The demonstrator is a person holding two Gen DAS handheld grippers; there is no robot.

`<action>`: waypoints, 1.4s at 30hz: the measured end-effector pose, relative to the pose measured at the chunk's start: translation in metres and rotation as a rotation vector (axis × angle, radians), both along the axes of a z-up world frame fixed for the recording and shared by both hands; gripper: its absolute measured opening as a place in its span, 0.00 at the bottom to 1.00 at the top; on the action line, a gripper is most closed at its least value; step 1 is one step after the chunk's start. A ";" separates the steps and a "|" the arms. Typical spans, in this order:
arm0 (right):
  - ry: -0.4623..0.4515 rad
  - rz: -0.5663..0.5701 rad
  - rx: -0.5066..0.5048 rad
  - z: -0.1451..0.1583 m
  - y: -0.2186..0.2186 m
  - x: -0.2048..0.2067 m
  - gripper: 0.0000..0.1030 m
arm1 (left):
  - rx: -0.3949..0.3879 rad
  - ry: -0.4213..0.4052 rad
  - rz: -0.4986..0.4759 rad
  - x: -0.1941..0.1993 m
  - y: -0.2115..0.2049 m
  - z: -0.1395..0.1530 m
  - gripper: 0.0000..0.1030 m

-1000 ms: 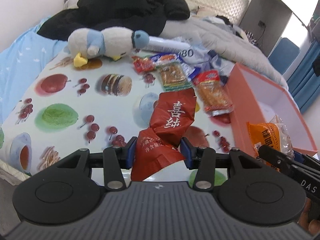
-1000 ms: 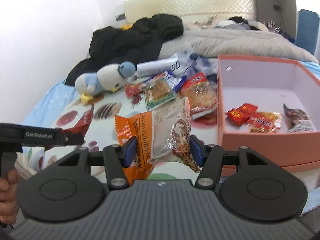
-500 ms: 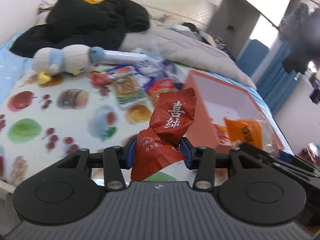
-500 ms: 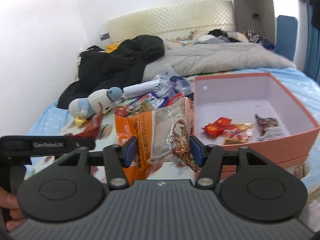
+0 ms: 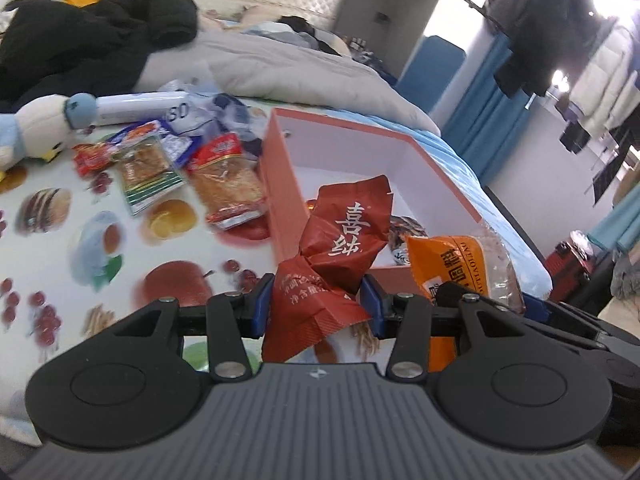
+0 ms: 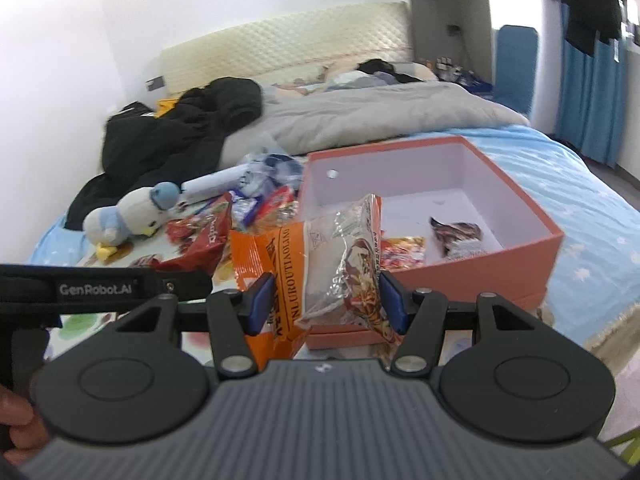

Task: Organize snacks
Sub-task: 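Carry the red candy and orange bag over the pink box with both tools, then open the left tool dropping the red candy while the right tool drops the orange bag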

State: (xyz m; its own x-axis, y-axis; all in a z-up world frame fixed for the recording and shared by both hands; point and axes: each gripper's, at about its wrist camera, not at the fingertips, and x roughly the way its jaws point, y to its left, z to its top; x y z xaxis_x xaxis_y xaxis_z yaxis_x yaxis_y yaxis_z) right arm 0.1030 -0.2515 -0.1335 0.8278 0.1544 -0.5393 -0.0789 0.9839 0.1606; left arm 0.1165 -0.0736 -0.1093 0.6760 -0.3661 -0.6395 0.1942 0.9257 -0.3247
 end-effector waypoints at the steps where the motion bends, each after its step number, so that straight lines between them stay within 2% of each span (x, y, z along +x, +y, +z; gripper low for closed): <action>1: 0.001 -0.013 0.003 -0.002 -0.004 0.002 0.58 | 0.003 -0.002 -0.008 0.005 -0.002 0.000 0.50; 9: -0.001 -0.079 0.008 -0.009 -0.028 0.033 0.58 | 0.041 -0.008 -0.055 0.059 -0.022 0.005 0.50; 14: -0.028 -0.130 0.030 -0.007 -0.043 0.056 0.58 | 0.053 0.016 -0.087 0.099 -0.041 0.002 0.50; 18: -0.023 -0.129 0.022 -0.010 -0.053 0.077 0.58 | 0.060 0.039 -0.108 0.128 -0.057 -0.004 0.50; 28: 0.078 -0.101 0.028 -0.038 -0.063 0.140 0.59 | 0.095 0.119 -0.160 0.196 -0.082 -0.034 0.50; 33: 0.130 -0.090 0.026 -0.053 -0.064 0.167 0.59 | 0.104 0.158 -0.185 0.216 -0.086 -0.049 0.50; 38: 0.173 -0.080 -0.005 -0.059 -0.065 0.184 0.59 | 0.083 0.177 -0.185 0.220 -0.082 -0.057 0.50; 40: 0.182 -0.080 0.001 -0.060 -0.066 0.186 0.62 | 0.073 0.175 -0.163 0.220 -0.078 -0.056 0.58; 42: 0.185 -0.088 -0.007 -0.058 -0.064 0.186 0.70 | 0.048 0.160 -0.154 0.216 -0.073 -0.049 0.60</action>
